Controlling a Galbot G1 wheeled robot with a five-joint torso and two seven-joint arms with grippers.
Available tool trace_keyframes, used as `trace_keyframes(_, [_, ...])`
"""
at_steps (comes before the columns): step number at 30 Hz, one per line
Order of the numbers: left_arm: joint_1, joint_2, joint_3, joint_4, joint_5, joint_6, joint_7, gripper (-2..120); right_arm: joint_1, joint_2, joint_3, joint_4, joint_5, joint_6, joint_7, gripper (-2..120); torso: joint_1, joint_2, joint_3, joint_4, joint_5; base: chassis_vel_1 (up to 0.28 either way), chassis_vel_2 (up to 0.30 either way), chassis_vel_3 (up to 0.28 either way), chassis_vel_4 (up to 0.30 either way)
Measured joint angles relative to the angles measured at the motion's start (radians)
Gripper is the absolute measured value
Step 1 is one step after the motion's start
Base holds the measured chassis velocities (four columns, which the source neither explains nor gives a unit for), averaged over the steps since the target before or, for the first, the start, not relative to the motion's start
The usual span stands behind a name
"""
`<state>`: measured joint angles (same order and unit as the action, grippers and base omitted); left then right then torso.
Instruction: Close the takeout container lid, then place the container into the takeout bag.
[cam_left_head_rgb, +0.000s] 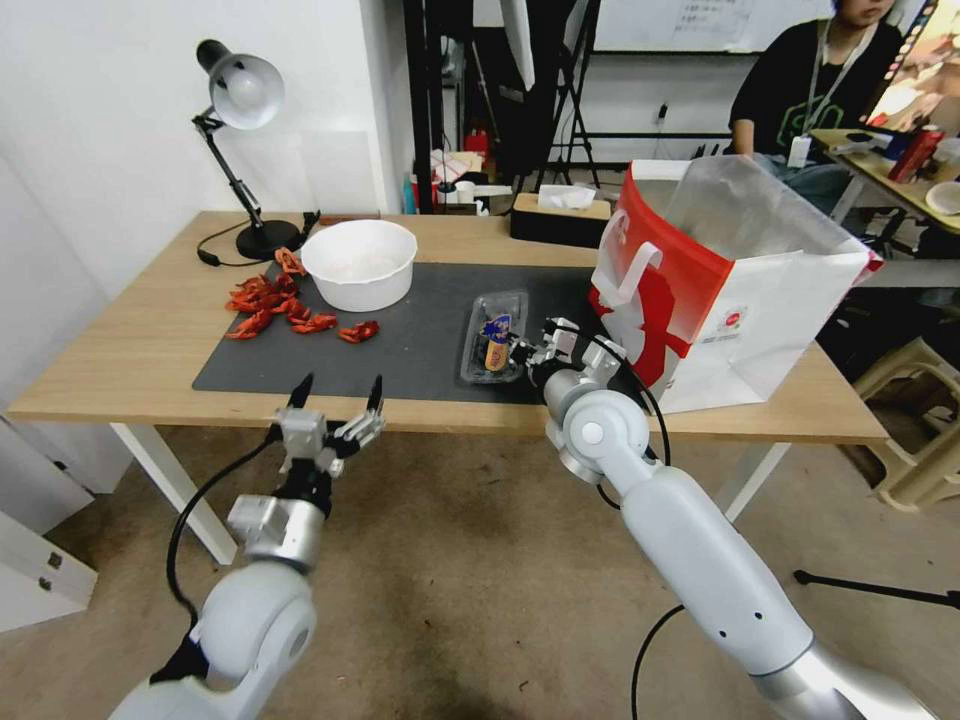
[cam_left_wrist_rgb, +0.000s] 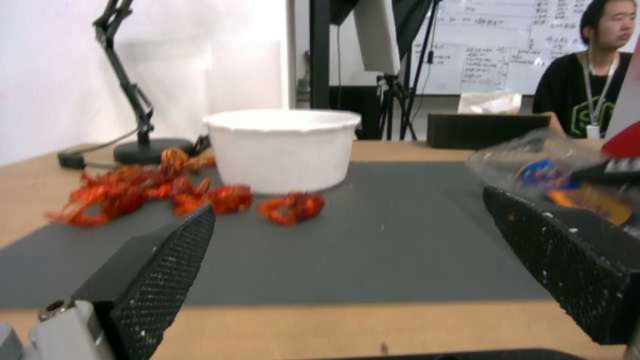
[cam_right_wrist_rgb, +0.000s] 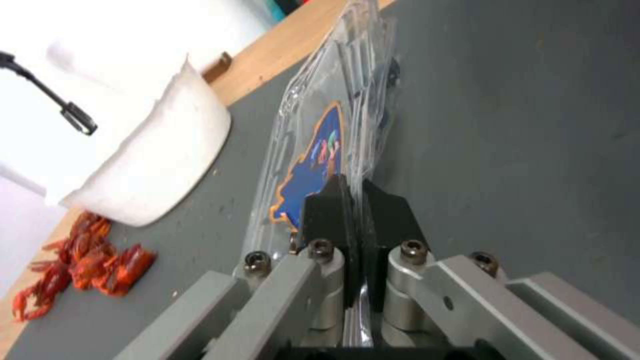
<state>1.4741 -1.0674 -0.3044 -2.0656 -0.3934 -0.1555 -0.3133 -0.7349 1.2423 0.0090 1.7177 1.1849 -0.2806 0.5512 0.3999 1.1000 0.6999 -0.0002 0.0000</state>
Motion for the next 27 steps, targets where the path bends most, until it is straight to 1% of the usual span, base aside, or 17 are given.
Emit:
trace_keyframes(2, [0.026, -0.004, 0.002, 0.019, 0.001, -0.030, -0.001, 100, -0.001, -0.004, 0.010, 0.014, 0.006, 0.000, 0.000, 0, 0.000, 0.000, 0.000, -0.0002, 0.0001, 0.000, 0.000, 0.000, 0.000])
trace_keyframes(3, [0.035, -0.006, 0.002, 0.029, 0.003, -0.042, -0.001, 100, 0.000, -0.006, 0.014, 0.024, 0.011, 0.000, -0.001, 0, 0.000, 0.000, 0.000, 0.0002, 0.0001, 0.000, 0.000, 0.000, 0.000])
trace_keyframes(5, [0.041, -0.008, 0.002, 0.038, 0.005, -0.049, -0.002, 100, 0.001, -0.008, 0.017, 0.034, 0.016, 0.001, -0.001, 0, 0.000, 0.000, 0.000, 0.0003, 0.0001, 0.000, 0.000, 0.000, 0.000])
trace_keyframes(7, [0.047, -0.010, 0.000, 0.054, 0.009, -0.060, -0.002, 100, 0.008, -0.015, 0.031, 0.071, 0.037, 0.001, -0.002, 0, 0.000, 0.000, 0.000, 0.0003, 0.0000, 0.000, 0.000, 0.000, 0.000])
trace_keyframes(8, [0.047, -0.010, 0.000, 0.054, 0.009, -0.060, -0.002, 100, 0.008, -0.015, 0.031, 0.071, 0.037, 0.001, -0.002, 0, 0.000, 0.000, 0.000, 0.0003, 0.0000, 0.000, 0.000, 0.000, 0.000])
trace_keyframes(11, [0.050, -0.012, -0.003, 0.067, 0.011, -0.066, -0.002, 100, 0.023, -0.032, 0.053, 0.136, 0.080, -0.004, -0.008, 0, 0.000, 0.000, 0.000, 0.0001, 0.0001, 0.000, 0.000, 0.000, 0.000])
trace_keyframes(12, [0.050, -0.012, -0.003, 0.067, 0.011, -0.066, -0.002, 100, 0.023, -0.032, 0.053, 0.136, 0.080, -0.004, -0.008, 0, 0.000, 0.000, 0.000, 0.0001, 0.0001, 0.000, 0.000, 0.000, 0.000])
trace_keyframes(14, [0.051, -0.013, -0.006, 0.073, 0.012, -0.066, -0.003, 100, 0.042, -0.055, 0.084, 0.199, 0.123, -0.014, -0.017, 0, 0.000, 0.000, 0.000, 0.0002, 0.0001, 0.000, 0.000, 0.000, 0.000])
trace_keyframes(15, [0.051, -0.013, -0.006, 0.073, 0.012, -0.066, -0.003, 100, 0.042, -0.055, 0.084, 0.199, 0.123, -0.014, -0.017, 0, 0.000, 0.000, 0.000, 0.0002, 0.0001, 0.000, 0.000, 0.000, 0.000])
trace_keyframes(18, [0.052, -0.015, -0.009, 0.074, 0.014, -0.066, -0.003, 100, 0.072, -0.093, 0.136, 0.257, 0.140, -0.022, -0.043, 0, 0.000, 0.000, 0.000, 0.0001, 0.0003, 0.000, 0.000, 0.000, 0.000])
trace_keyframes(19, [0.052, -0.015, -0.009, 0.074, 0.014, -0.066, -0.003, 100, 0.072, -0.093, 0.136, 0.257, 0.140, -0.022, -0.043, 0, 0.000, 0.000, 0.000, 0.0001, 0.0003, 0.000, 0.000, 0.000, 0.000])
trace_keyframes(22, [0.051, -0.019, -0.009, 0.073, 0.020, -0.066, -0.004, 100, 0.108, -0.131, 0.200, 0.293, 0.142, -0.031, -0.055, 0, 0.000, 0.000, 0.000, 0.0003, 0.0003, 0.000, 0.000, 0.000, 0.000])
trace_keyframes(24, [0.052, -0.019, -0.009, 0.073, 0.020, -0.066, -0.004, 100, 0.110, -0.133, 0.205, 0.294, 0.142, -0.032, -0.055, 0, 0.000, 0.000, 0.000, 0.0003, 0.0002, 0.000, 0.000, 0.000, 0.000])
trace_keyframes(25, [0.052, -0.024, -0.007, 0.069, 0.025, -0.065, -0.004, 100, 0.133, -0.163, 0.264, 0.308, 0.122, -0.049, -0.057, 0, 0.000, 0.000, 0.000, 0.0002, 0.0001, 0.000, 0.000, 0.000, 0.000])
trace_keyframes(27, [0.052, -0.029, -0.004, 0.066, 0.030, -0.064, -0.004, 100, 0.145, -0.196, 0.314, 0.308, 0.065, -0.072, -0.058, 0, 0.000, 0.000, 0.000, 0.0001, 0.0004, 0.000, 0.000, 0.000, 0.000])
